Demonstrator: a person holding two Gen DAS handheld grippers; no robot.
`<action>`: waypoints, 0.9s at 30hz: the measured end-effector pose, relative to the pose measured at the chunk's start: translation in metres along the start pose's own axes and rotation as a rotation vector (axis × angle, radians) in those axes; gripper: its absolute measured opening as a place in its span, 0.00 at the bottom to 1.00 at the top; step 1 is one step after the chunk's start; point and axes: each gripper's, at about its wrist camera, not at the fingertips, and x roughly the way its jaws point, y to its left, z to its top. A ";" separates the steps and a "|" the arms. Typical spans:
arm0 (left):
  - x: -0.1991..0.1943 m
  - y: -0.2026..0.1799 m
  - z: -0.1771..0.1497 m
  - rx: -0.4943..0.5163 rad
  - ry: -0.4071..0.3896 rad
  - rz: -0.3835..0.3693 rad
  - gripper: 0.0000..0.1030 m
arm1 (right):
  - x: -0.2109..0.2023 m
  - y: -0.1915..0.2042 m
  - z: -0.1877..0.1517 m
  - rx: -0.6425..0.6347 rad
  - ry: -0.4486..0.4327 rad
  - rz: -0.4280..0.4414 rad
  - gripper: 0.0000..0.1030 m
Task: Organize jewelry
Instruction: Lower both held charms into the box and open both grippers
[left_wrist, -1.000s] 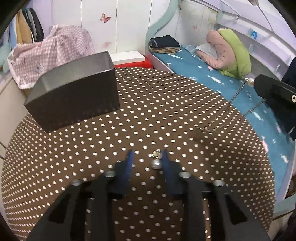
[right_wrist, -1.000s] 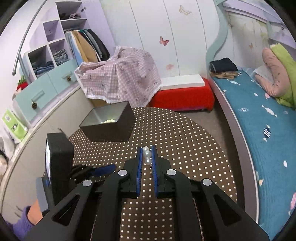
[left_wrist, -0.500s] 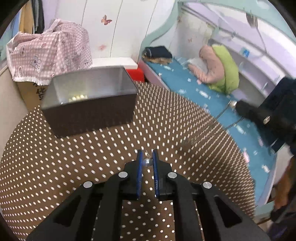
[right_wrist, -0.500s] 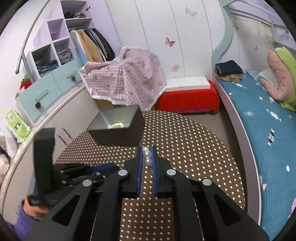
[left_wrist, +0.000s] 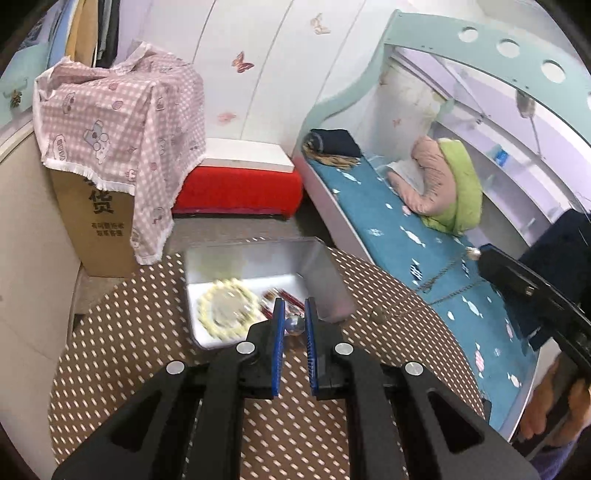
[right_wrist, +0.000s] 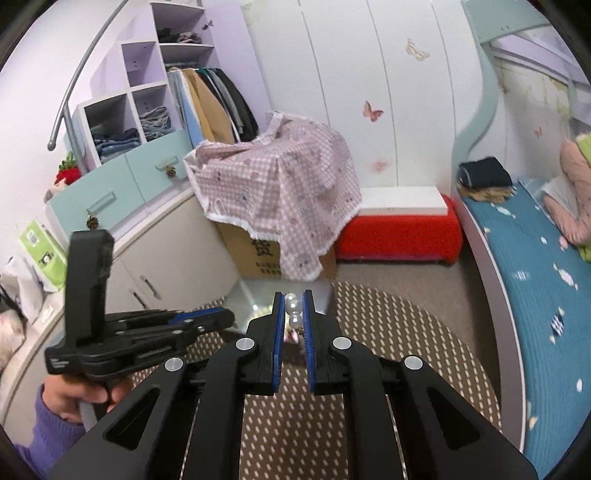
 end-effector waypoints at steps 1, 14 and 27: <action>0.002 0.005 0.003 -0.008 0.005 0.009 0.09 | 0.003 0.002 0.003 -0.006 -0.002 0.000 0.10; 0.035 0.038 0.014 -0.068 0.084 0.031 0.09 | 0.080 0.011 0.010 -0.014 0.089 -0.031 0.10; 0.033 0.036 0.012 -0.071 0.071 0.066 0.33 | 0.104 0.001 -0.008 0.022 0.151 -0.035 0.10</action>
